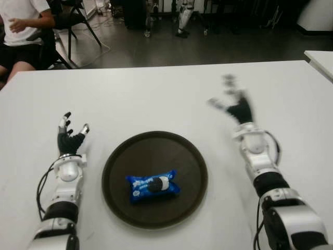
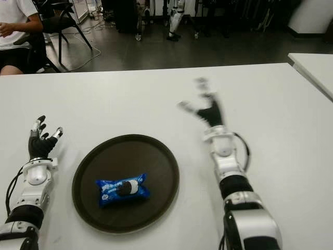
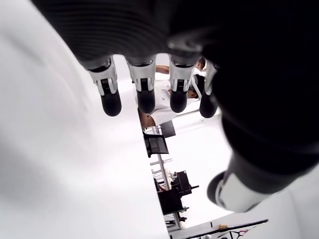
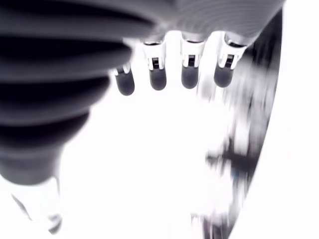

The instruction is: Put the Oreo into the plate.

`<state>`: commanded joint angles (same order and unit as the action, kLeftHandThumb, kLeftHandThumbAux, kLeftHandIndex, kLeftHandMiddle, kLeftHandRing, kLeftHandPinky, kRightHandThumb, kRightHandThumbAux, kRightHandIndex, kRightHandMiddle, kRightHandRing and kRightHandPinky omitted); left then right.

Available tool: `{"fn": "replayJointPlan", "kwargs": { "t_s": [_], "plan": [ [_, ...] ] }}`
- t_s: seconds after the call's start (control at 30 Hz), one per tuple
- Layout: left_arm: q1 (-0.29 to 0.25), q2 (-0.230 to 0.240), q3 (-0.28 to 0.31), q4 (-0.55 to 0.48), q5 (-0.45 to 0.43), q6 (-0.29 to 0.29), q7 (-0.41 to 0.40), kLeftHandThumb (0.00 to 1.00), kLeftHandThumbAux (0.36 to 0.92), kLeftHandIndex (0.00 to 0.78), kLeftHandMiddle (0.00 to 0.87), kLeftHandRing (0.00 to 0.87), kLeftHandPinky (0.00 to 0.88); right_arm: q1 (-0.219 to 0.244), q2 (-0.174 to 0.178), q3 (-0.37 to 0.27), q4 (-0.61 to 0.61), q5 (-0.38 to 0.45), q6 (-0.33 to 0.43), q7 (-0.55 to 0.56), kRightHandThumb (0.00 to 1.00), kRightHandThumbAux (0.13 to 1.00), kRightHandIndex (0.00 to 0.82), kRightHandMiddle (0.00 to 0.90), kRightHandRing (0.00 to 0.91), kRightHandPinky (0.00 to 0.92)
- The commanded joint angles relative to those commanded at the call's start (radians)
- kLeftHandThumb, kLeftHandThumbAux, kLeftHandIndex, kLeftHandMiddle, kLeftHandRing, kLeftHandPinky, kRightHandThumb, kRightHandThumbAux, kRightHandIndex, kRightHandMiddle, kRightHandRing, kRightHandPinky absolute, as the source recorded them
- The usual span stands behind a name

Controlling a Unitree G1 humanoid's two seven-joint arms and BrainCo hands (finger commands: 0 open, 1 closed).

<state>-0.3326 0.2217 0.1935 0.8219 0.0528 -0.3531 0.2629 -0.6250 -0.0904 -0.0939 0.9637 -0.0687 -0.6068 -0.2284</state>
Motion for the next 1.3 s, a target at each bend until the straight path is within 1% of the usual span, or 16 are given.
{"fn": "replayJointPlan", "kwargs": {
  "t_s": [0.1,0.2,0.33,0.43,0.53,0.7,0.87,0.93,1.13,1.3],
  "plan": [
    [0.004,-0.001,0.002,-0.014,-0.002,0.013,-0.001,0.000,0.763,0.017,0.013,0.000,0.000,-0.022,0.005,-0.026,0.056,0.016,0.007,-0.039,0.000,0.691,0.000,0.000,0.000,0.000],
    [0.006,-0.002,0.003,-0.023,-0.002,0.022,-0.002,0.000,0.752,0.018,0.015,0.000,0.000,-0.037,0.007,-0.042,0.096,0.026,0.004,-0.051,0.000,0.700,0.000,0.000,0.000,0.000],
    [0.011,-0.004,-0.001,-0.044,0.006,0.039,0.005,0.000,0.742,0.022,0.018,0.000,0.000,-0.059,0.019,-0.110,0.170,0.111,0.057,0.011,0.000,0.701,0.000,0.000,0.000,0.000],
    [0.017,-0.006,-0.002,-0.062,0.010,0.050,0.008,0.000,0.743,0.026,0.020,0.000,0.000,-0.075,0.013,-0.131,0.202,0.139,0.095,0.049,0.000,0.689,0.000,0.000,0.000,0.000],
    [0.022,-0.008,-0.003,-0.077,0.011,0.057,0.009,0.000,0.761,0.027,0.023,0.001,0.000,-0.088,0.001,-0.142,0.229,0.155,0.138,0.094,0.000,0.659,0.000,0.000,0.000,0.000],
    [0.029,-0.007,0.002,-0.091,0.004,0.061,0.002,0.005,0.780,0.024,0.024,0.000,0.000,-0.087,-0.013,-0.144,0.268,0.155,0.180,0.145,0.000,0.630,0.000,0.000,0.000,0.000],
    [0.029,-0.011,0.013,-0.087,-0.016,0.044,-0.013,0.020,0.809,0.021,0.026,0.002,0.010,-0.079,-0.023,-0.127,0.299,0.132,0.192,0.172,0.000,0.644,0.000,0.000,0.000,0.000],
    [0.029,-0.012,0.013,-0.089,-0.018,0.039,-0.015,0.022,0.813,0.021,0.026,0.004,0.014,-0.080,-0.026,-0.122,0.306,0.126,0.194,0.174,0.000,0.652,0.000,0.000,0.000,0.000],
    [0.034,-0.012,0.015,-0.096,-0.024,0.035,-0.022,0.036,0.807,0.023,0.031,0.010,0.020,-0.078,-0.027,-0.108,0.320,0.103,0.192,0.169,0.000,0.656,0.000,0.000,0.000,0.000],
    [0.040,-0.013,0.017,-0.109,-0.025,0.040,-0.027,0.048,0.804,0.020,0.027,0.005,0.013,-0.074,-0.032,-0.090,0.324,0.079,0.179,0.156,0.000,0.632,0.000,0.000,0.000,0.000]
  ]
}}
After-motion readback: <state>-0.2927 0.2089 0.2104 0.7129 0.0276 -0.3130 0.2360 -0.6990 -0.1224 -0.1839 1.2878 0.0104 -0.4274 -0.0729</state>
